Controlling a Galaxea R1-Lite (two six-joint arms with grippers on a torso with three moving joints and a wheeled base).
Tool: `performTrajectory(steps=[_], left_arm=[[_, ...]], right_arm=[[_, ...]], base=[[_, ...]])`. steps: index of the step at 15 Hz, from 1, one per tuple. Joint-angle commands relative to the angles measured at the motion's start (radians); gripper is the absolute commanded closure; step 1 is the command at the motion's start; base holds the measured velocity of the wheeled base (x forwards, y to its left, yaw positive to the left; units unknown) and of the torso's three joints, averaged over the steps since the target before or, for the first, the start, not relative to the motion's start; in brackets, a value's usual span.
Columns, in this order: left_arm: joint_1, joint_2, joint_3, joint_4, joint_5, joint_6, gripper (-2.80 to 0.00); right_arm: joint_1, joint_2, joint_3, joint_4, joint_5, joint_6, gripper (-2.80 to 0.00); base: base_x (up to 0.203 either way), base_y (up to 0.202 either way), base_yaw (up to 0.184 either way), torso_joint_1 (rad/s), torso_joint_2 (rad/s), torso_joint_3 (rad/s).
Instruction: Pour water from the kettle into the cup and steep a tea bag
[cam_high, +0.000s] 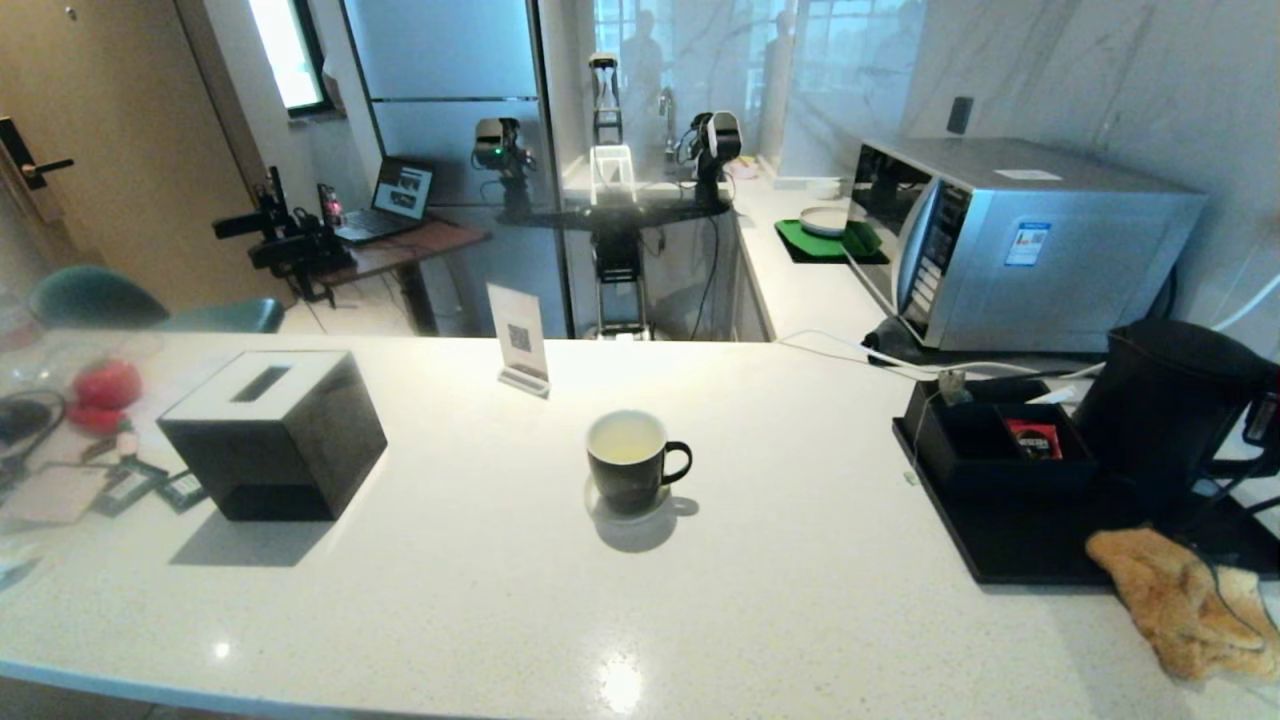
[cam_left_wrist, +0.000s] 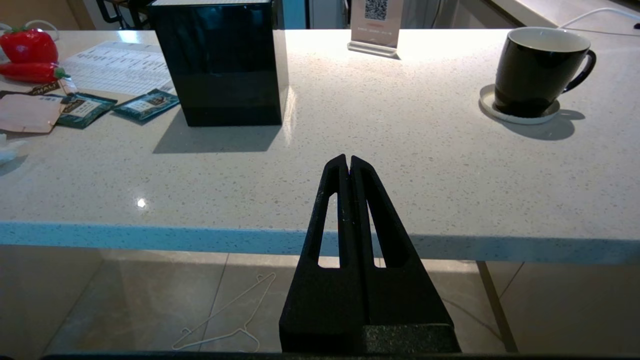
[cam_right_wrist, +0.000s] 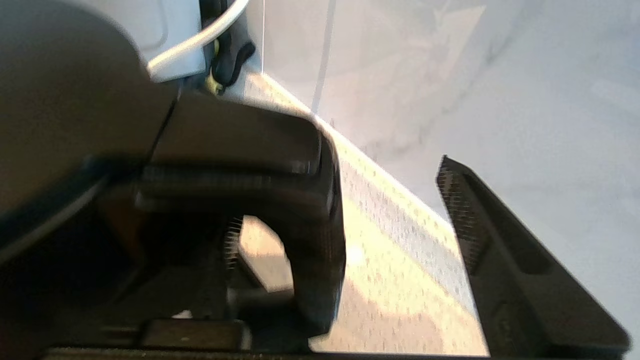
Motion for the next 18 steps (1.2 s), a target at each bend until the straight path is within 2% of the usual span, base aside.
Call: performTrajectory(steps=[1,7,18], left_arm=[[0.000,0.002,0.000,0.000,0.000,0.000,0.00],[0.000,0.002,0.000,0.000,0.000,0.000,0.00],[0.000,0.002,0.000,0.000,0.000,0.000,0.00]], right_arm=[[0.000,-0.027,0.047,-0.007,-0.001,-0.002,-2.80],[-0.002,-0.099,0.161,-0.009,-0.003,-0.020,-2.80],[-0.004,-0.320,0.479,-0.058,-0.002,-0.045,-2.80]], base=[[0.000,0.000,0.000,0.000,0.00,0.000],[0.000,0.000,0.000,0.000,0.00,0.000],[0.000,0.000,0.000,0.000,0.00,0.000]])
